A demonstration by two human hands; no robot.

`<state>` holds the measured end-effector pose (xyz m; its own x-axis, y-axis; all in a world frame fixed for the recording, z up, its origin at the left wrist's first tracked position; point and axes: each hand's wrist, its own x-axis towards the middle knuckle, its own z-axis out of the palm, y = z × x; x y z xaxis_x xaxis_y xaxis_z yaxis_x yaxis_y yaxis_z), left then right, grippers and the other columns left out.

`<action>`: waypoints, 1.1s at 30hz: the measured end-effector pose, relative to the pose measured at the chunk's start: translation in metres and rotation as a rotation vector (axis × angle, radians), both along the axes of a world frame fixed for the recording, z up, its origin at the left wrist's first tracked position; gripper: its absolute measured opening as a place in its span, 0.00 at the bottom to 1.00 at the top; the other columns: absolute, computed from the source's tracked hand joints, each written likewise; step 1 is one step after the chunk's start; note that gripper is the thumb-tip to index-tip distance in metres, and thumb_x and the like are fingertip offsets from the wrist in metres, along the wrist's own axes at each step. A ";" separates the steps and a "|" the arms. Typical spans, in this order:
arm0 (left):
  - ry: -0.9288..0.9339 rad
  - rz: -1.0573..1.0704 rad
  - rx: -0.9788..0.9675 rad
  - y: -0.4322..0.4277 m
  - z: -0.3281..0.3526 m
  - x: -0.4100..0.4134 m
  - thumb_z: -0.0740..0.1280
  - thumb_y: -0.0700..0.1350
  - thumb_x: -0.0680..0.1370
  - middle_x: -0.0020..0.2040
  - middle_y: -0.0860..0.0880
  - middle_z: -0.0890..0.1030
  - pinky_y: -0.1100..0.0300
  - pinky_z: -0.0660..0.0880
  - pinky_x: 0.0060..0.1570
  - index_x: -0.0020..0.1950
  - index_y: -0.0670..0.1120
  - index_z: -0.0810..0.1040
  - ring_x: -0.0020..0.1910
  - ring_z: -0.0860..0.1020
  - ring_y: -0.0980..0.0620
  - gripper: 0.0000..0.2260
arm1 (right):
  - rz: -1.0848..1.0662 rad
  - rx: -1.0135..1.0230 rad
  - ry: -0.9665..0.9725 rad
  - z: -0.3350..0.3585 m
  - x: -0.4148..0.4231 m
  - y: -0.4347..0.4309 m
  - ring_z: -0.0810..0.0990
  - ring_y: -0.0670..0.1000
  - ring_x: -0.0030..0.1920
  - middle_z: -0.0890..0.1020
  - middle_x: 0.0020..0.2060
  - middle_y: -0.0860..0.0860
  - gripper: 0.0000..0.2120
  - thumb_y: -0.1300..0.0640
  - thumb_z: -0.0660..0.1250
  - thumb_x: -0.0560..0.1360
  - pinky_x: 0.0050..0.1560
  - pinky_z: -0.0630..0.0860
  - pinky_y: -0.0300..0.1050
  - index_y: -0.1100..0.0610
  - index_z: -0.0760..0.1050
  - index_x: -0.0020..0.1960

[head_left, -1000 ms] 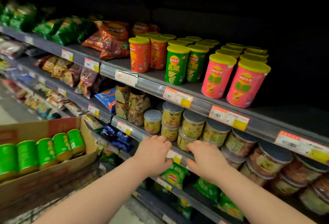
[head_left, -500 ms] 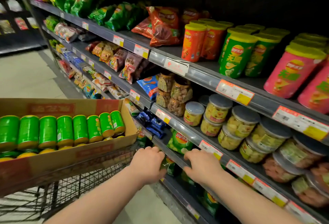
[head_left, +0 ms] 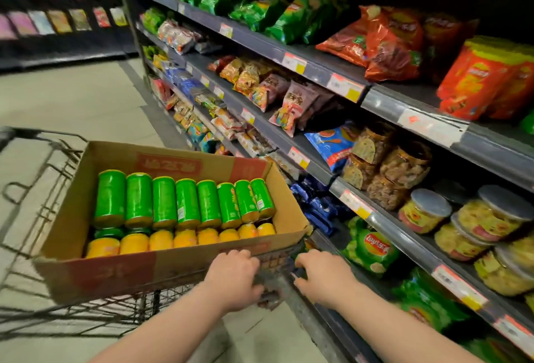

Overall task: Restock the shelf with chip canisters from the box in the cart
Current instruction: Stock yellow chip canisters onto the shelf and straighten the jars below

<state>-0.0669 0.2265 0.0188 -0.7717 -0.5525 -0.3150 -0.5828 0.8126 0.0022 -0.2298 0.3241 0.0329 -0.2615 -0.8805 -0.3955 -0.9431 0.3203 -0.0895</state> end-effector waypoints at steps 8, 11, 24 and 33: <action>0.040 0.150 0.015 -0.067 -0.007 0.079 0.60 0.60 0.76 0.58 0.47 0.75 0.53 0.69 0.57 0.60 0.47 0.73 0.60 0.73 0.46 0.20 | 0.131 0.053 -0.031 -0.015 0.063 -0.082 0.71 0.57 0.64 0.73 0.64 0.53 0.20 0.46 0.59 0.77 0.61 0.69 0.52 0.51 0.68 0.67; 0.082 0.198 0.021 -0.078 -0.011 0.095 0.59 0.59 0.76 0.58 0.46 0.75 0.54 0.69 0.57 0.60 0.46 0.73 0.60 0.72 0.45 0.20 | 0.169 0.060 -0.045 -0.017 0.075 -0.104 0.72 0.57 0.63 0.74 0.62 0.53 0.19 0.46 0.60 0.76 0.60 0.70 0.51 0.51 0.70 0.65; 0.058 0.450 0.042 -0.145 -0.016 0.122 0.59 0.59 0.76 0.60 0.49 0.75 0.54 0.71 0.57 0.62 0.49 0.73 0.60 0.72 0.48 0.20 | 0.191 0.112 -0.146 -0.053 0.065 -0.210 0.74 0.55 0.63 0.75 0.63 0.51 0.18 0.46 0.61 0.75 0.58 0.73 0.48 0.49 0.72 0.64; -0.155 0.502 0.180 -0.198 -0.048 0.095 0.60 0.58 0.77 0.61 0.48 0.74 0.54 0.71 0.57 0.64 0.50 0.71 0.61 0.72 0.47 0.20 | 0.180 0.318 -0.223 -0.116 0.045 -0.260 0.75 0.56 0.63 0.76 0.63 0.54 0.18 0.48 0.62 0.76 0.58 0.73 0.47 0.52 0.72 0.64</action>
<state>0.0284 0.0286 -0.0294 -0.3641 -0.7675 -0.5275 -0.9032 0.4293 -0.0012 -0.1848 0.0644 -0.0831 0.0074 -0.7290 -0.6845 -0.9553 0.1972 -0.2203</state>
